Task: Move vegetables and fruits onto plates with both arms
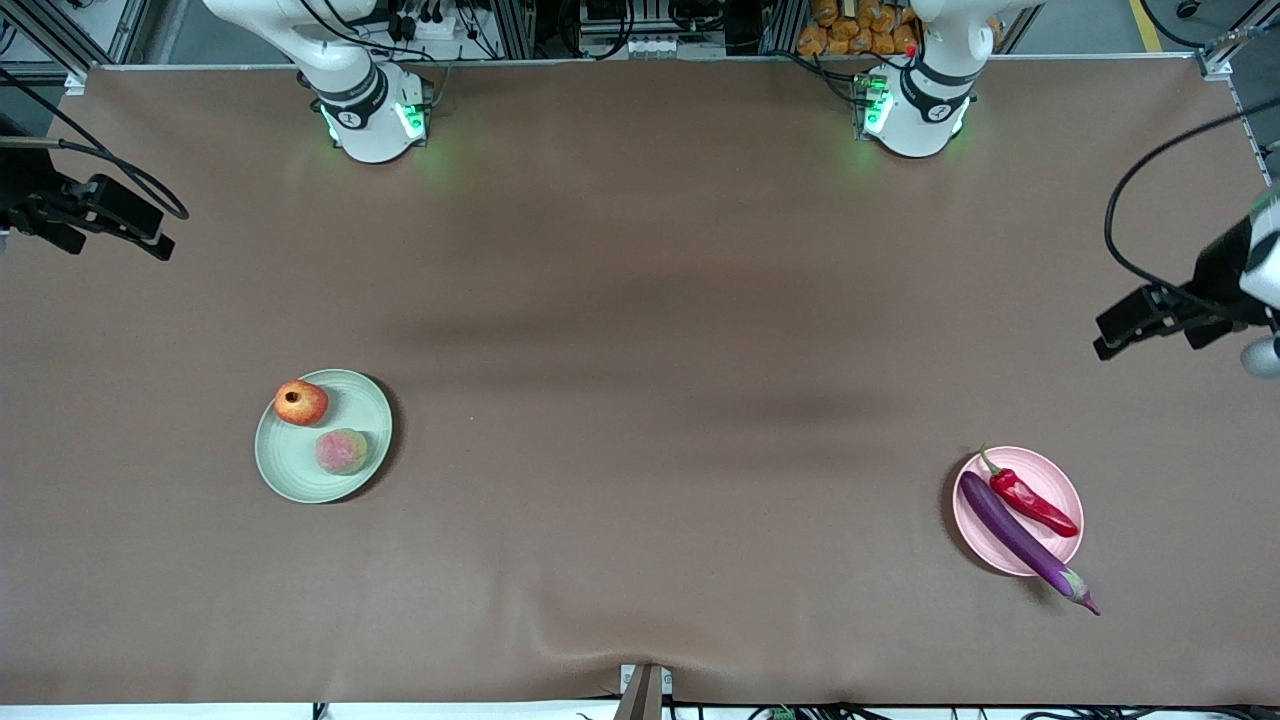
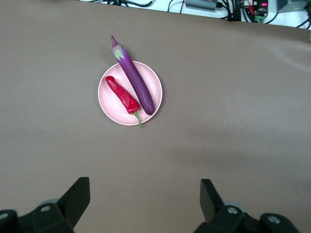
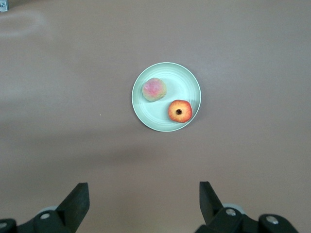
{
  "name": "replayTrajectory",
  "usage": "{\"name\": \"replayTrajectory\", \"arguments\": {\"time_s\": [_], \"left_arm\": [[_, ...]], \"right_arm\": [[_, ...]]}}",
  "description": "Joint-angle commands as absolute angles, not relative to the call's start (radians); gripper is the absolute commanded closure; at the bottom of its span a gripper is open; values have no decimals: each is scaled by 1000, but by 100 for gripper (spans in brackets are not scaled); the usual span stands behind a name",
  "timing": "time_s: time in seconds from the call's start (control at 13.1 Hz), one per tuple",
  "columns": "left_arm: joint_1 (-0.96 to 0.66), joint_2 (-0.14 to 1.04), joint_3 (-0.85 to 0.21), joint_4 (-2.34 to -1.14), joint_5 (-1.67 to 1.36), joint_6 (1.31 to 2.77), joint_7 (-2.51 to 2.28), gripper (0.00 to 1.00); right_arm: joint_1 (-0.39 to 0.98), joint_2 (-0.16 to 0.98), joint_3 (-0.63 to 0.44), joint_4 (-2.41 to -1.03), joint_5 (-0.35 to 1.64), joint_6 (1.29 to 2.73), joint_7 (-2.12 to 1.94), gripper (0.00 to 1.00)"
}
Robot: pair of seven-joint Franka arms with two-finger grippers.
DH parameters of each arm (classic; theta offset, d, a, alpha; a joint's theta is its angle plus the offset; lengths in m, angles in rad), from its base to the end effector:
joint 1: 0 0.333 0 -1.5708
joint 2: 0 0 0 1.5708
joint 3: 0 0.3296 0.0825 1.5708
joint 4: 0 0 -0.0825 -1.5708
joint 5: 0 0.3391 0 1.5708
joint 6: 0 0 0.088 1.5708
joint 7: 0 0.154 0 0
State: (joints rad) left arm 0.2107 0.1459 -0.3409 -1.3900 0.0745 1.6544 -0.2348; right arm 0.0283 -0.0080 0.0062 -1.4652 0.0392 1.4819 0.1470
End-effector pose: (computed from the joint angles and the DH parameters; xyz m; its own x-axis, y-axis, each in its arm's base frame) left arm 0.5674 -0.0481 0.6031 0.9857 0.1087 0.1289 0.1090 -0.9940 0.0043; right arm 0.4987 0.0235 0.6320 0.9939 -0.1087 0.0188 -0.1078 -0.9933 -0.0421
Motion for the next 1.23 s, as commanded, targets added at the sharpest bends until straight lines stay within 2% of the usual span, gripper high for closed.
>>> {"name": "replayTrajectory", "arguments": {"time_s": [0.0, 0.15, 0.46, 0.69, 1.0, 1.15], "left_arm": [[48, 16, -174, -1513, 48, 1612, -232, 0], [-44, -67, -56, -1618, -3, 1611, -230, 0], [-77, -218, -54, -1791, 0, 1603, -248, 0], [-77, -233, -104, -1790, 6, 1539, -304, 0], [-77, -242, -103, -1778, 6, 1517, -275, 0], [-75, -215, -100, -1685, 11, 1473, -232, 0]], "right_arm": [[3, -38, 31, -1497, 23, 1500, 138, 0], [3, -37, 31, -1494, 25, 1502, 140, 0], [8, -37, 32, -1494, 26, 1502, 141, 0], [8, -38, 34, -1494, 26, 1476, 140, 0], [9, -43, 35, -1496, 26, 1443, 140, 0], [9, -43, 35, -1496, 26, 1443, 140, 0]]}}
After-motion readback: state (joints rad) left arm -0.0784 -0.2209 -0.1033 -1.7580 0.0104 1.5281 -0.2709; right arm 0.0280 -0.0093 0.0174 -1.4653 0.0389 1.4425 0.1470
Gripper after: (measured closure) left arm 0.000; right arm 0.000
